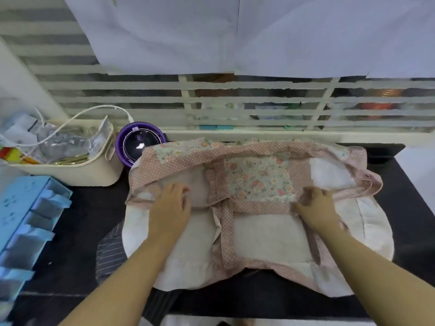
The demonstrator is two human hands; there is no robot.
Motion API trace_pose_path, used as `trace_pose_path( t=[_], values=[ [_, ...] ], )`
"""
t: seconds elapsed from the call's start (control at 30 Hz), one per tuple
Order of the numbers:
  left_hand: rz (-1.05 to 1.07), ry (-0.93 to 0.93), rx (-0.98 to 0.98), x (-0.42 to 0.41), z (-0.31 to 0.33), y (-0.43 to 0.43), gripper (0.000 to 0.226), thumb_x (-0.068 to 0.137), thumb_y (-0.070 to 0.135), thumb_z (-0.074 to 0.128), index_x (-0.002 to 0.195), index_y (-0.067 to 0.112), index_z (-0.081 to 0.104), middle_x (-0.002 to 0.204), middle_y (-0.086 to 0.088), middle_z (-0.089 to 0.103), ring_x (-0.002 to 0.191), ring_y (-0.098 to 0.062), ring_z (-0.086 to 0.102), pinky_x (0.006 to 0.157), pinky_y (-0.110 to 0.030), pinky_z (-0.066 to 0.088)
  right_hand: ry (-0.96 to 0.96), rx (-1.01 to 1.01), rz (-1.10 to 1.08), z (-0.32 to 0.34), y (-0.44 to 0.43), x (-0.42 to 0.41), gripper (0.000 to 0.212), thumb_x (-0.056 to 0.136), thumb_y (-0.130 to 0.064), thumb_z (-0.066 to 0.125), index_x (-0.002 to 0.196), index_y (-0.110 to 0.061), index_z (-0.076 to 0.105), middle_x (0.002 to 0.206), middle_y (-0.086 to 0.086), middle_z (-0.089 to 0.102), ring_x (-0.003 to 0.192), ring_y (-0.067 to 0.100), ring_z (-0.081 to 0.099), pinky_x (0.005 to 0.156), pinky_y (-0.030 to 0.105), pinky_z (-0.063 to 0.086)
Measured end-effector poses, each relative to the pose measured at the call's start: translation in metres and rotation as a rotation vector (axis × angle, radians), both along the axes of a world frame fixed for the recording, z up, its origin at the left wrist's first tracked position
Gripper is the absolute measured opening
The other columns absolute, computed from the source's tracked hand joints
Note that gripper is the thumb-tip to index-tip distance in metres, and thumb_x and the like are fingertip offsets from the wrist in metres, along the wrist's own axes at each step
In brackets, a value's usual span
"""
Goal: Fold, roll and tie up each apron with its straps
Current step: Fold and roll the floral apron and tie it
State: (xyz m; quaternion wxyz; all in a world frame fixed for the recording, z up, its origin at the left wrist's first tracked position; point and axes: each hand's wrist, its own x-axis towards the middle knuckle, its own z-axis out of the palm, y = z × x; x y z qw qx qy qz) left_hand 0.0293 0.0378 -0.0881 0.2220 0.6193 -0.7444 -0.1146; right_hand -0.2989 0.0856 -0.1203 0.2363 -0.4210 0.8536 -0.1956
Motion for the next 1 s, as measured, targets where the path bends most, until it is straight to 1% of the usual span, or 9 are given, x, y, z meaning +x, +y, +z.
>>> trace_pose_path(
  t=[0.07,0.13,0.37,0.5,0.57,0.63,0.77,0.9,1.0],
  values=[
    [-0.012,0.048,0.472,-0.022,-0.019,0.008,0.019,0.094,0.029,0.055,0.087,0.012,0.061,0.093,-0.006,0.063,0.085,-0.023,0.057,0.068,-0.03,0.04,0.089,-0.003,-0.054,-0.003,0.007,0.003,0.071,0.076,-0.028,0.077,0.135,-0.009,0.044,0.135,0.021,0.042,0.122,0.04,0.041,0.1,0.045,0.036],
    [-0.012,0.142,0.745,-0.038,-0.031,0.013,0.033,0.095,0.039,0.053,0.074,0.015,0.059,0.079,-0.003,0.063,0.08,-0.019,0.058,0.067,-0.028,0.039,0.145,0.004,-0.085,-0.001,0.014,0.005,0.072,0.076,-0.031,0.076,0.137,-0.012,0.041,0.137,0.019,0.039,0.124,0.042,0.037,0.101,0.047,0.033],
    [0.058,0.583,0.908,-0.066,-0.032,0.02,0.018,0.095,0.026,0.055,0.094,0.01,0.063,0.083,-0.006,0.065,0.077,-0.021,0.062,0.068,-0.028,0.044,-0.053,0.085,0.038,0.006,0.023,0.0,0.06,0.082,-0.012,0.068,0.136,-0.006,0.045,0.121,0.018,0.06,0.11,0.035,0.056,0.087,0.034,0.044],
    [0.203,0.9,0.795,-0.062,0.009,0.019,0.022,0.095,0.02,0.053,0.08,0.005,0.059,0.06,-0.011,0.062,0.053,-0.02,0.061,0.061,-0.032,0.045,-0.153,-0.098,0.014,0.055,0.023,-0.01,0.032,0.087,-0.01,0.061,0.118,-0.01,0.061,0.075,0.001,0.06,0.064,0.014,0.057,0.053,0.018,0.041],
    [0.125,0.929,0.866,-0.055,0.04,0.026,0.017,0.094,0.018,0.052,0.086,0.003,0.057,0.055,-0.009,0.061,0.048,-0.016,0.06,0.06,-0.032,0.049,-0.145,-0.147,0.035,0.086,0.029,-0.015,0.019,0.087,-0.011,0.059,0.104,-0.011,0.069,0.076,0.001,0.063,0.064,0.018,0.059,0.055,0.015,0.046],
    [0.003,0.833,1.031,-0.044,0.059,0.033,0.015,0.094,0.015,0.05,0.089,0.003,0.056,0.059,-0.011,0.062,0.052,-0.017,0.061,0.052,-0.027,0.05,-0.173,-0.072,0.12,0.113,0.035,-0.02,0.015,0.086,-0.014,0.062,0.089,-0.004,0.072,0.088,0.015,0.071,0.071,0.028,0.062,0.065,0.031,0.051],
    [-0.169,0.407,1.284,-0.016,0.047,0.057,0.013,0.084,0.019,0.06,0.073,0.012,0.057,0.065,-0.01,0.055,0.061,-0.02,0.053,0.058,-0.032,0.048,-0.08,0.332,0.436,0.125,0.072,-0.001,0.017,0.085,-0.015,0.061,0.091,-0.009,0.075,0.076,0.003,0.068,0.051,0.006,0.05,0.045,0.011,0.038],
    [-0.28,-0.148,1.391,-0.003,0.023,0.083,0.015,0.092,0.021,0.055,0.096,0.008,0.062,0.08,-0.001,0.07,0.079,-0.012,0.07,0.08,-0.031,0.057,-0.035,0.654,0.661,0.086,0.099,0.024,0.017,0.083,-0.025,0.06,0.096,-0.021,0.07,0.09,-0.004,0.067,0.076,0.012,0.057,0.065,0.018,0.044],
    [-0.32,-0.249,1.427,0.004,0.024,0.085,0.02,0.097,0.028,0.052,0.098,0.01,0.061,0.084,0.003,0.069,0.079,-0.009,0.068,0.077,-0.026,0.056,-0.133,0.788,0.6,0.073,0.106,0.02,0.024,0.083,-0.028,0.062,0.106,-0.024,0.067,0.101,0.002,0.065,0.083,0.018,0.063,0.066,0.024,0.05]
  ],
)
